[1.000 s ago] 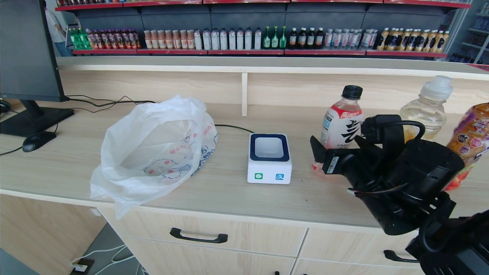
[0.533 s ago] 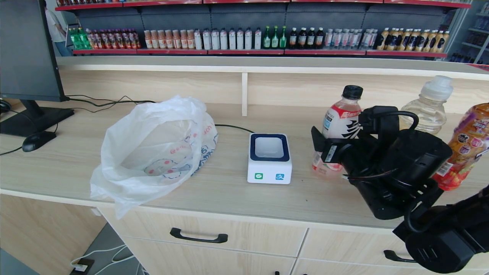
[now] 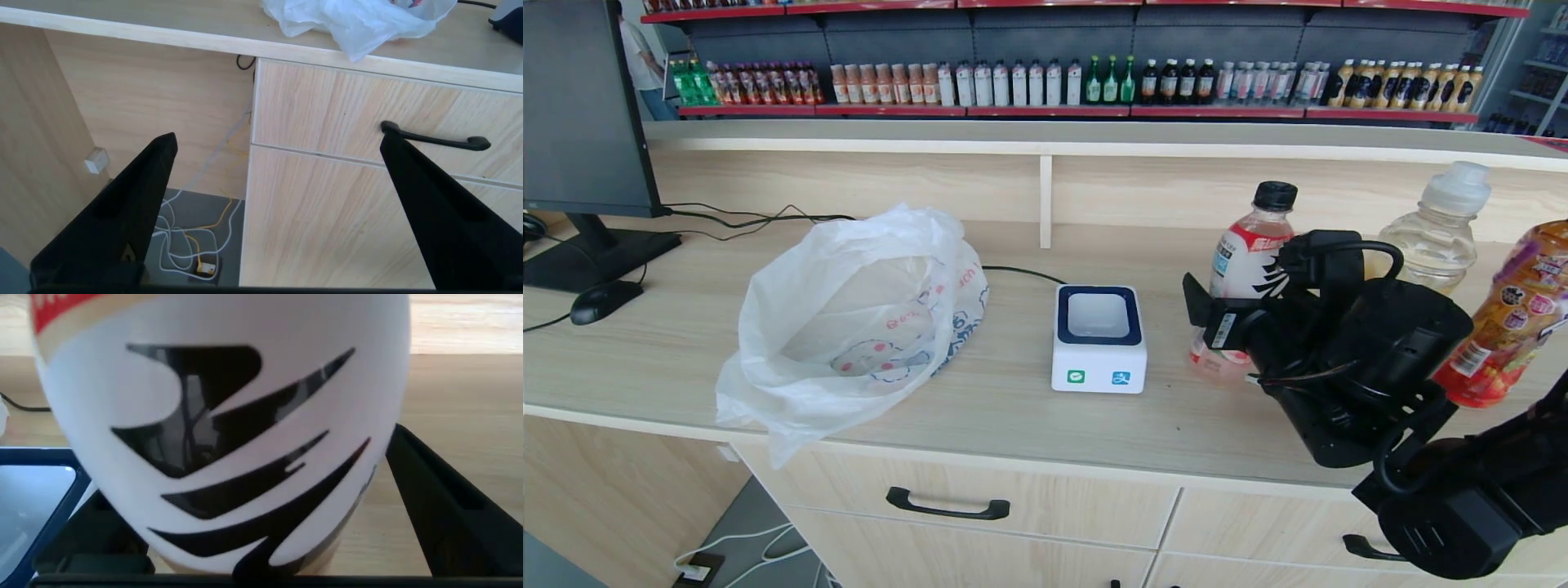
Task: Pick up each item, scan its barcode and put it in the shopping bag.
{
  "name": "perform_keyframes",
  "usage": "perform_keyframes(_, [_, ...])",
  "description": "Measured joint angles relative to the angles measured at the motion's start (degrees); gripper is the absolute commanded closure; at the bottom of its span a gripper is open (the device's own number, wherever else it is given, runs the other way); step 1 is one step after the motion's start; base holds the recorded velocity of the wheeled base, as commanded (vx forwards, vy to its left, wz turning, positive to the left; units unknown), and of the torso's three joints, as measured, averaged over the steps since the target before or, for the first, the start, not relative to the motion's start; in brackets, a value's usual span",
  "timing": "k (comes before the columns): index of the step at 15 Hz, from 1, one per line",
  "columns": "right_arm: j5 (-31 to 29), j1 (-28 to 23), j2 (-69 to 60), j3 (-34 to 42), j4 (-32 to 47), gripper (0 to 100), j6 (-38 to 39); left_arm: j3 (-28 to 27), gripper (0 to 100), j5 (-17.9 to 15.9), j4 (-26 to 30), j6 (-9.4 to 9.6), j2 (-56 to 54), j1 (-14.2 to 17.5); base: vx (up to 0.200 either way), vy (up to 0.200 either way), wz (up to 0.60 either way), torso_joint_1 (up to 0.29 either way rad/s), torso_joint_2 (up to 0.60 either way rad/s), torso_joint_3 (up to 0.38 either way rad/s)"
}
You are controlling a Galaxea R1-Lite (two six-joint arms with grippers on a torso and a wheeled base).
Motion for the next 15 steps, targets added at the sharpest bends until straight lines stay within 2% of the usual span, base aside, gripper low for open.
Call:
perform_keyframes(1, [0.0, -0.2, 0.1, -0.1, 0.0, 100, 0.0, 0.0, 0, 0.0, 0.0, 0.0, 0.0, 0.0, 0.0, 0.0, 0.0, 0.0, 0.0, 0.0])
perform_keyframes(8, [0.1, -0.5, 0.0, 0.1, -0.1, 100, 0.8, 0.0, 0, 0.0, 0.0, 0.0, 0.0, 0.0, 0.0, 0.0, 0.0, 0.0, 0.0, 0.0])
perform_keyframes(15, [0.1, -0.2, -3.5, 3.5, 0.1, 100, 0.9, 0.0, 0, 0.0, 0.0, 0.0, 0.0, 0.0, 0.0, 0.0, 0.0, 0.0, 0.0, 0.0])
